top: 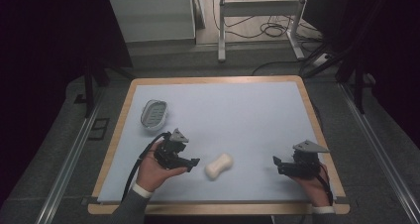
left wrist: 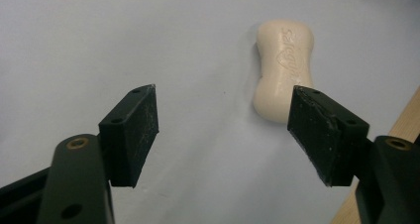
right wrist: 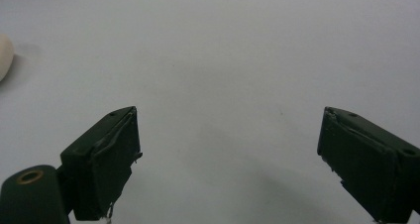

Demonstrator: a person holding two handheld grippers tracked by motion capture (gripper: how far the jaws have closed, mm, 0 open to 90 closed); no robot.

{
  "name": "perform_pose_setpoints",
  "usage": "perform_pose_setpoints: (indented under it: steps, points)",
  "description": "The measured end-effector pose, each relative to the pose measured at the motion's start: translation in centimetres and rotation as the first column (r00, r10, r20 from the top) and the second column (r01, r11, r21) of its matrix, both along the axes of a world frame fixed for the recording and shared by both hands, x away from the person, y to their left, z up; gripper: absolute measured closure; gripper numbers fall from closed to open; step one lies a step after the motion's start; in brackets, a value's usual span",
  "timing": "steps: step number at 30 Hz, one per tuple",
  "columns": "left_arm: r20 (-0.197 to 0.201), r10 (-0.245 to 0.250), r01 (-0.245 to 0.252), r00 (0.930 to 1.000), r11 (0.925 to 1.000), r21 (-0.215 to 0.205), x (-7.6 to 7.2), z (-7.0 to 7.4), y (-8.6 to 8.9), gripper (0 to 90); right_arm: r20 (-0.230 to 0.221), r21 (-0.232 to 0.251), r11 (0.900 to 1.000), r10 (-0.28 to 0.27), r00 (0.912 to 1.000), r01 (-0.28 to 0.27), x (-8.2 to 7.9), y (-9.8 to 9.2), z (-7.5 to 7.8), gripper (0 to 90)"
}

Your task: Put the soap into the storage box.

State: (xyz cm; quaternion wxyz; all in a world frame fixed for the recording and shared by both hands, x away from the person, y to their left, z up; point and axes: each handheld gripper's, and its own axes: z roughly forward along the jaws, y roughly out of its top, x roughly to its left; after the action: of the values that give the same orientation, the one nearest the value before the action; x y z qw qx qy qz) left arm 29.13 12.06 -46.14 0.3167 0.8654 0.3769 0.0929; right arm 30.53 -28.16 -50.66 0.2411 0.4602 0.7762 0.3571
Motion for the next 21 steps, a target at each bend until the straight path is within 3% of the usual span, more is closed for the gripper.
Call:
perform_pose_setpoints:
  steps: [21]
  points:
    - [-0.062, -0.088, 0.090, 0.9942, 0.9953, 0.037, 0.7, -1.4, -4.3, 27.5, -0.007, 0.000, 1.000, 0.003, 1.0000, -0.003, 0.0, 0.2, -0.1, 9.4]
